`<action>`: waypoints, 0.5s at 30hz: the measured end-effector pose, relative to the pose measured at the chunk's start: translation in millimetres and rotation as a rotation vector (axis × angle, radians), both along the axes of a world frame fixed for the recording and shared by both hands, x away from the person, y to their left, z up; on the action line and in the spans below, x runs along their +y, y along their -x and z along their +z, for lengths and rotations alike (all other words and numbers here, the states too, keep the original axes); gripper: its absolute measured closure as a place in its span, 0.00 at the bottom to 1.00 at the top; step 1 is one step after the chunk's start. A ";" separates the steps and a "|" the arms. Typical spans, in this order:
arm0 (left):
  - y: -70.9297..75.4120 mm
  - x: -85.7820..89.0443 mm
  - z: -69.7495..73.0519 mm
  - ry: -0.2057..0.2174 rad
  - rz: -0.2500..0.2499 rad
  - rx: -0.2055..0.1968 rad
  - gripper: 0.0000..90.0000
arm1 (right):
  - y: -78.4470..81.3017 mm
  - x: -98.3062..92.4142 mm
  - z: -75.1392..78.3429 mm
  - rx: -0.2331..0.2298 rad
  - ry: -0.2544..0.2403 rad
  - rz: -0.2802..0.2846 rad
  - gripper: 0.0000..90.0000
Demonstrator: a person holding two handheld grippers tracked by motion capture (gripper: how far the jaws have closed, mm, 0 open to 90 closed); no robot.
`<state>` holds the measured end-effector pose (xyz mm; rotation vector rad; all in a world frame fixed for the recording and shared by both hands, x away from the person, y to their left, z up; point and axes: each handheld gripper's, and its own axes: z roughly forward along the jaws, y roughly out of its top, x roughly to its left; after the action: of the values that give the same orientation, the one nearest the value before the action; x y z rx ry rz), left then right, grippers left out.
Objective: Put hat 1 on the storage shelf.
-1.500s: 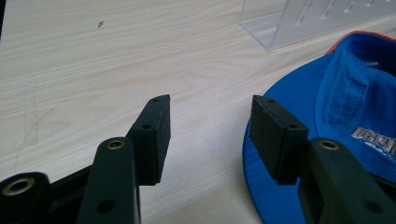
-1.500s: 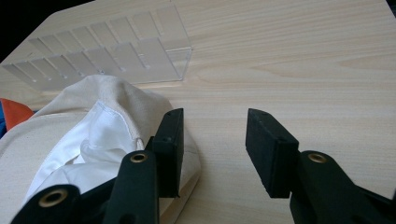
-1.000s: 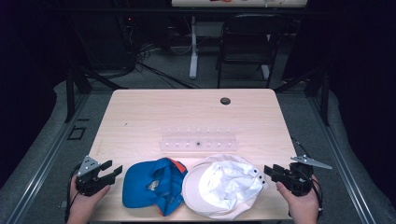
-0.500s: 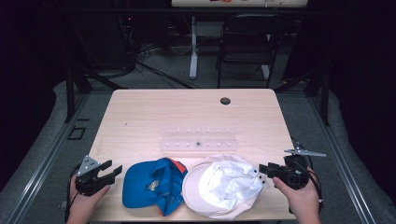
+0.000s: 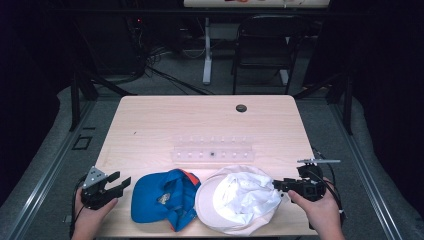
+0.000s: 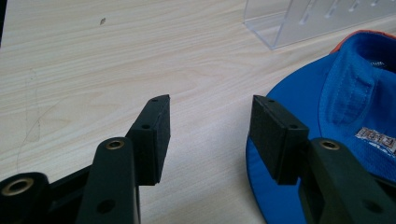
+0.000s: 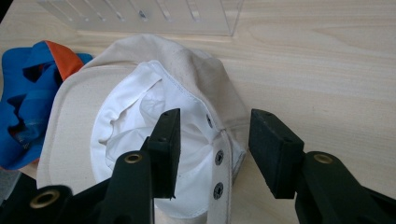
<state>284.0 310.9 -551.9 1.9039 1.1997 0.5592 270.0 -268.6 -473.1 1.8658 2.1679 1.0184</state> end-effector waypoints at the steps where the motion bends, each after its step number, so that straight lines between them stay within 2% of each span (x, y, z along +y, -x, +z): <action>1: 0.0 -0.1 -0.2 0.002 0.001 0.001 0.55 | -0.8 0.0 -0.9 0.008 0.004 0.004 0.60; 5: 0.0 -0.1 -0.1 0.001 -0.001 0.000 0.55 | -6.4 2.6 -6.7 0.063 0.029 0.002 0.59; 10: -0.5 -0.1 -0.5 -0.001 -0.003 0.003 0.55 | -12.8 6.8 -13.8 0.094 0.042 0.017 0.58; 13: -0.4 -0.1 -0.5 -0.001 -0.004 0.002 0.55 | -15.2 8.8 -16.6 0.108 0.033 0.016 0.59; 15: -0.5 0.0 -0.6 -0.002 -0.004 0.003 0.55 | -18.7 11.6 -19.7 0.138 0.032 0.026 0.61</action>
<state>284.5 310.9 -552.5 1.9087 1.1974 0.5558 288.6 -257.0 -492.8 1.9522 2.2749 0.8781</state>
